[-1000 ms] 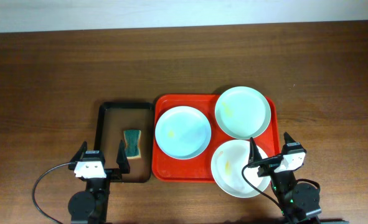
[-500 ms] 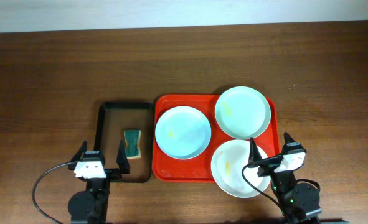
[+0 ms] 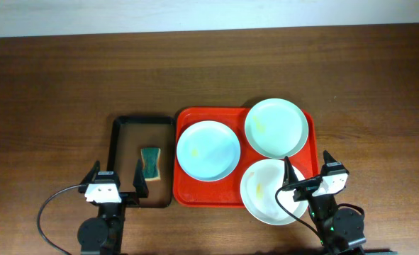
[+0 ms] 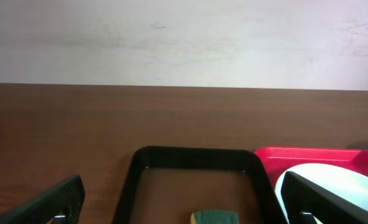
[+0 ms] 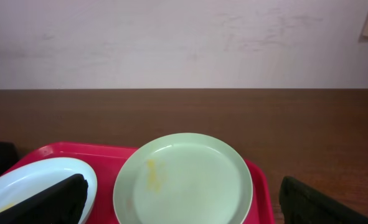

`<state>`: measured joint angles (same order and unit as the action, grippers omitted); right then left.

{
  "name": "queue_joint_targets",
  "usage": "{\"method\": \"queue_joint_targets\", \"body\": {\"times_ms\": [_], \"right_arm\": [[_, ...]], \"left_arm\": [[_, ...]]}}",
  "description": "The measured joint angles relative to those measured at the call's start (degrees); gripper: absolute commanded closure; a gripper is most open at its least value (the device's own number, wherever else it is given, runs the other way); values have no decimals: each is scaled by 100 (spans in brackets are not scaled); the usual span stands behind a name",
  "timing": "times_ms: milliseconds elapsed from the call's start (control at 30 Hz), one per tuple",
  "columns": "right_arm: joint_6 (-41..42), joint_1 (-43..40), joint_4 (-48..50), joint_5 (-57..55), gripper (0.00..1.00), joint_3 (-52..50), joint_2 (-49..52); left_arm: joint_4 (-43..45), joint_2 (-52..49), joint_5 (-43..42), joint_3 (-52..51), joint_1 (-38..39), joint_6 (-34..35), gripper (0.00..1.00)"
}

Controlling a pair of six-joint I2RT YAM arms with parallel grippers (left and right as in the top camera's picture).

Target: Clean dirty plates on tray and stack at the side

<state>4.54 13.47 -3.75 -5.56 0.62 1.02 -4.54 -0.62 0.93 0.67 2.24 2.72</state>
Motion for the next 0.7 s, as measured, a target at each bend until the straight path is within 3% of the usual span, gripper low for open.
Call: {"method": "queue_joint_targets", "body": {"times_ms": [600,700], "right_arm": [[190,0,-48,442,2,0,2],[459,-4,-894,503,2,538,52]], "left_arm": [[24,0,-339,0,0,0,1],[-153,-7,-448,76,0,2,1]]}}
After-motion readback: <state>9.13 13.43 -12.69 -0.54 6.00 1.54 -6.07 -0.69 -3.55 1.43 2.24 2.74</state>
